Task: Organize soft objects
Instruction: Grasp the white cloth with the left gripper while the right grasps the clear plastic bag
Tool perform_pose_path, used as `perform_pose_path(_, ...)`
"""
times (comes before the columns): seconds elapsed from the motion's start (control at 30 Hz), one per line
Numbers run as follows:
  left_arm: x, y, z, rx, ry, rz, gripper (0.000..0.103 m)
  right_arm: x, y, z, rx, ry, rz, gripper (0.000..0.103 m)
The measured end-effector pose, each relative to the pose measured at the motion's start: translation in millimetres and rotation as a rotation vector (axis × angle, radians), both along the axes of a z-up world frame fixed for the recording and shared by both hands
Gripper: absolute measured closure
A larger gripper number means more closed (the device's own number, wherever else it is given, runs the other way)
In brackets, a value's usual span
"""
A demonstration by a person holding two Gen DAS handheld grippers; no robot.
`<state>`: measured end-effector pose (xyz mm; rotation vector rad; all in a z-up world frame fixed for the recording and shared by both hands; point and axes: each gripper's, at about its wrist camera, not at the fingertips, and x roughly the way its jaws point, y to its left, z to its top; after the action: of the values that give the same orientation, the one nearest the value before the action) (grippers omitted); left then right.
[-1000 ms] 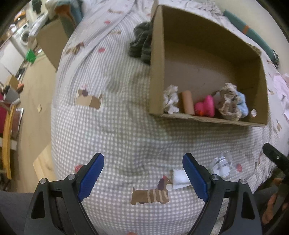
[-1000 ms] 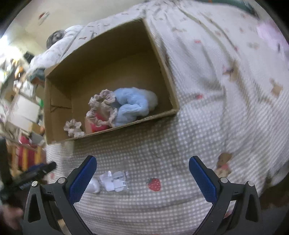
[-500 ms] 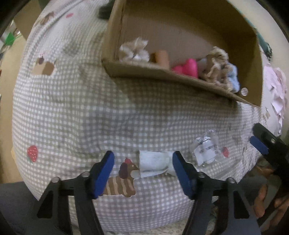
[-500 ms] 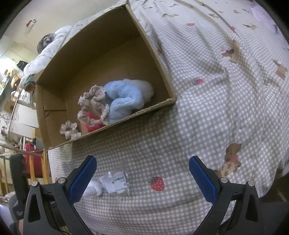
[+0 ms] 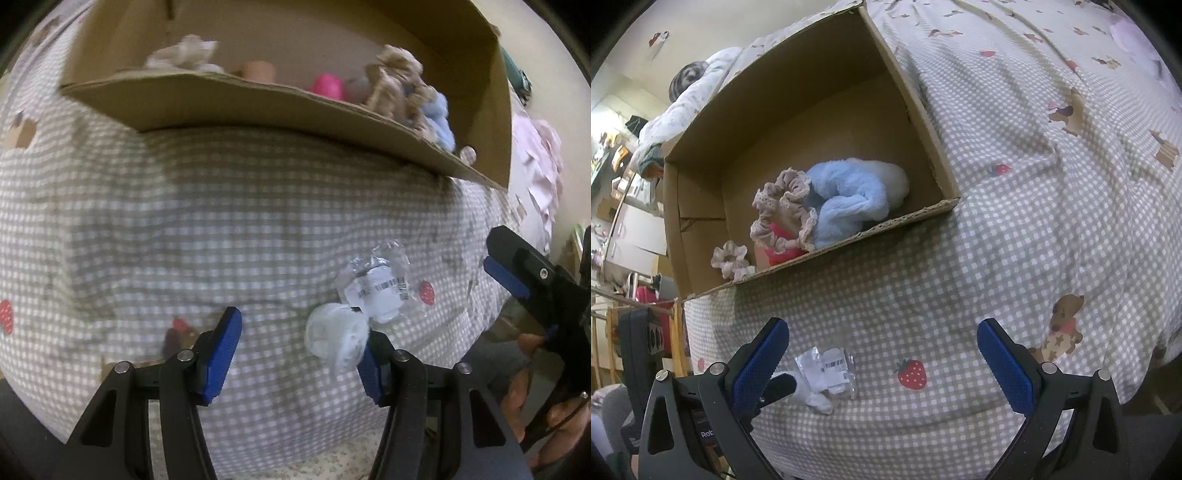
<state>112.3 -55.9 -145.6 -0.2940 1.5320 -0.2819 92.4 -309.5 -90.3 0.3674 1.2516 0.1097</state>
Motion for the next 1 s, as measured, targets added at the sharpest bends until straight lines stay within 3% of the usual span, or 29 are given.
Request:
perform_pose_path(0.13,-4.8,-17.9,-4.0,-0.038,0.031,-0.066,0.062,-1.4,-0.5,-2.3,-0.008,0.002,-0.002,0.000)
perform_pose_path(0.23,-12.0,-28.6,-6.0,-0.010,0.019,-0.133,0.082,-1.0,-3.8,-3.6,-0.004,0.006,-0.014,0.000)
perform_pose_path(0.47,-13.8,-16.1,29.1,-0.001,-0.104,-0.119,0.084,0.8,3.6,-8.7,0.004,0.034,0.030,0.000)
perform_pose_path(0.77,-14.7,37.2,63.1,0.144,-0.245,0.049,0.084,2.5,64.7,-30.2,-0.053,0.114,0.259,0.000)
perform_pose_path(0.9,-11.9,63.9,71.2,0.191,-0.266,0.095,0.084,0.7,96.6,-45.0,-0.135,0.149,0.356,0.020)
perform_pose_path(1.0,-10.3,75.3,73.1,0.207,-0.271,0.106,0.084,-1.2,115.1,-57.6,-0.217,0.175,0.414,0.020)
